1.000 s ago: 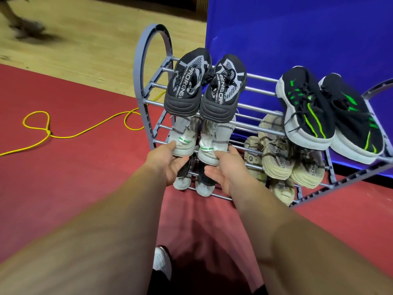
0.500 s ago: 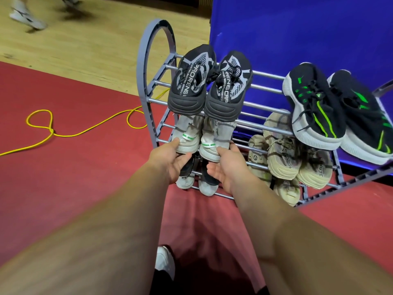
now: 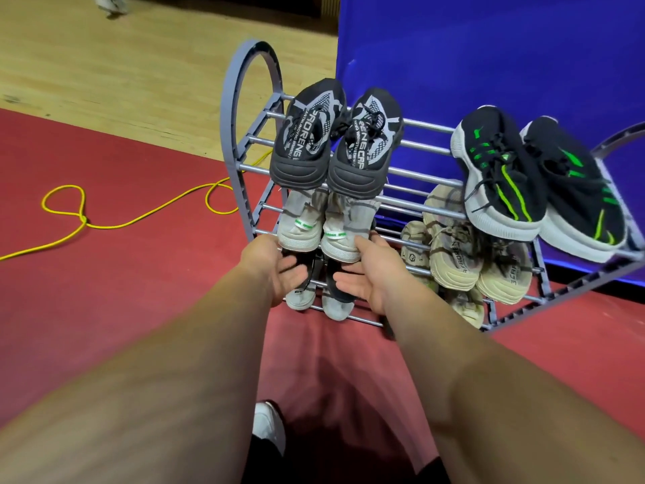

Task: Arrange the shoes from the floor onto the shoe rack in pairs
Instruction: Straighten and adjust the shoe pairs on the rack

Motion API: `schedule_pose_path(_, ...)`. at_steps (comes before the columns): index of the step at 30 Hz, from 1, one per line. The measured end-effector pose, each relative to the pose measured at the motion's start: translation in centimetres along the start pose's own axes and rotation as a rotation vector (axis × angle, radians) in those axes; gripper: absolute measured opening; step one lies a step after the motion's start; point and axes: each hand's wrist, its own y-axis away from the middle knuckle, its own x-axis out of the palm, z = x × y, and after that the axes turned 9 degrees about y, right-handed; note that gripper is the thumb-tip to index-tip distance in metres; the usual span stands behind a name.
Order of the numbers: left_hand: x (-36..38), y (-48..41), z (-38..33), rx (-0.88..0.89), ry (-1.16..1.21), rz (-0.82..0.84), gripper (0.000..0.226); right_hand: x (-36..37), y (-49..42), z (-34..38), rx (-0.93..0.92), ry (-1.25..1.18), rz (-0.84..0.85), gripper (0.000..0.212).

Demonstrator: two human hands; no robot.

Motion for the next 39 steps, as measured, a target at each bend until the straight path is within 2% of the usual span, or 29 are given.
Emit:
schedule_pose_path(3,-0.4,1.2,0.8,-0.058,-0.262,-0.056,0.028,-2.1,1.1,0.0,0.048,0.028,0.006,0.044)
schedule_pose_path(6,-0.3,2.1,2.3,-0.029,-0.647,-0.012,0.012,-4.7,1.7,-0.7,0.052,0.175,0.015,0.026)
schedule_pose_path(8,0.3,2.3,3.5,0.013,-0.863,0.038,0.012,-6.7,2.0,-1.4,0.048,0.332,0.031,0.018)
schedule_pose_path(12,2.9,3.2,6.2,-0.017,-1.018,0.191,0.019,-11.1,3.2,-3.5,0.11,0.655,0.105,0.013)
schedule_pose_path(15,5.3,3.1,8.6,-0.027,-1.051,0.239,0.016,-14.9,3.7,-5.5,0.218,0.748,0.138,0.011)
schedule_pose_path(17,6.9,2.7,10.4,-0.015,-1.072,0.248,0.019,-17.4,3.8,-6.5,0.265,0.705,0.096,0.008)
schedule_pose_path(19,8.4,2.2,12.2,-0.017,-1.067,0.255,0.019,-19.7,3.5,-7.4,0.274,0.628,0.001,0.004)
schedule_pose_path(24,11.5,0.5,15.9,-0.06,-0.977,0.225,0.012,-23.9,2.2,-8.5,0.282,0.365,-0.245,0.016)
schedule_pose_path(27,12.7,-0.7,17.7,-0.069,-0.907,0.188,0.022,-25.5,1.0,-8.8,0.218,0.175,-0.361,0.011)
schedule_pose_path(29,13.3,-1.4,18.7,-0.092,-0.86,0.154,0.028,-25.9,0.4,-8.9,0.203,0.061,-0.377,0.009)
schedule_pose_path(31,13.8,-2.1,19.6,-0.127,-0.81,0.132,0.029,-26.2,-0.3,-9.0,0.238,-0.016,-0.393,0.015)
schedule_pose_path(32,14.0,-2.2,19.8,-0.144,-0.78,0.126,0.026,-25.9,-0.3,-8.8,0.237,-0.059,-0.4,0.022)
schedule_pose_path(33,14.2,-2.4,20.1,-0.16,-0.748,0.119,0.022,-26.1,-1.0,-9.3,0.252,-0.029,-0.391,0.041)
schedule_pose_path(34,14.4,-2.7,20.3,-0.177,-0.712,0.11,0.019,-25.6,-1.0,-8.9,0.235,-0.051,-0.337,0.012)
schedule_pose_path(35,14.6,-3.1,20.5,-0.197,-0.668,0.106,0.019,-25.8,-1.7,-9.4,0.228,-0.075,-0.358,0.042)
schedule_pose_path(36,14.7,-3.5,20.7,-0.217,-0.62,0.106,0.024,-25.6,-1.5,-9.1,0.272,-0.06,-0.352,0.043)
schedule_pose_path(37,14.9,-4.0,21.0,-0.235,-0.571,0.102,0.032,-25.6,-1.8,-9.3,0.256,-0.089,-0.338,0.039)
schedule_pose_path(39,15.1,-4.7,21.4,-0.262,-0.485,0.088,0.042,-25.3,-1.8,-9.1,0.277,-0.077,-0.296,0.018)
